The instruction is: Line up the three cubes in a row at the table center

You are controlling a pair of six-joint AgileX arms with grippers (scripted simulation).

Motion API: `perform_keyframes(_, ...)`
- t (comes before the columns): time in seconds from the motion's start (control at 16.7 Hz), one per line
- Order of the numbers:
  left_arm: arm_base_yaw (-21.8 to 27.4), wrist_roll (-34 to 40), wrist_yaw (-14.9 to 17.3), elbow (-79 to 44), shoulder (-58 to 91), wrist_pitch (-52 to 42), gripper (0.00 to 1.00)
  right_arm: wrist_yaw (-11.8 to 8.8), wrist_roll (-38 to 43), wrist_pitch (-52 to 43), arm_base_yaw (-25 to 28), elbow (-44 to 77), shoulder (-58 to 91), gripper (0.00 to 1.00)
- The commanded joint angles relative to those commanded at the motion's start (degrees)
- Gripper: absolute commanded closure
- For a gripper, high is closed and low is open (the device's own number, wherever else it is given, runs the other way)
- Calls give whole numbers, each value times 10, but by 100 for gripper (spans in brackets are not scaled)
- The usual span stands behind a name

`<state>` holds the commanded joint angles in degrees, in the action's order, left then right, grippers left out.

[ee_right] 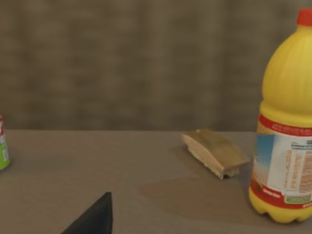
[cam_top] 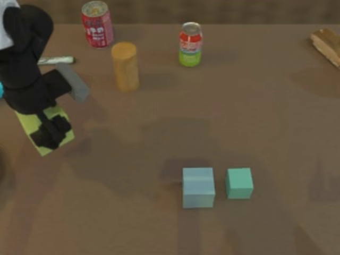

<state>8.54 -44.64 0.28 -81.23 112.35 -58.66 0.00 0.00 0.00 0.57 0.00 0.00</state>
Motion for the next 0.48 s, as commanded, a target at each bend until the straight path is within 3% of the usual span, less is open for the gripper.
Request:
perform_keyframes(0.24, 12, -6, 0, 2, 1, 0, 100, 0, 0, 0, 0, 0, 0, 0)
perform_keyframes(0.48, 98, -42, 0, 9, -15, -11, 100, 0, 0, 0, 0, 0, 0, 0)
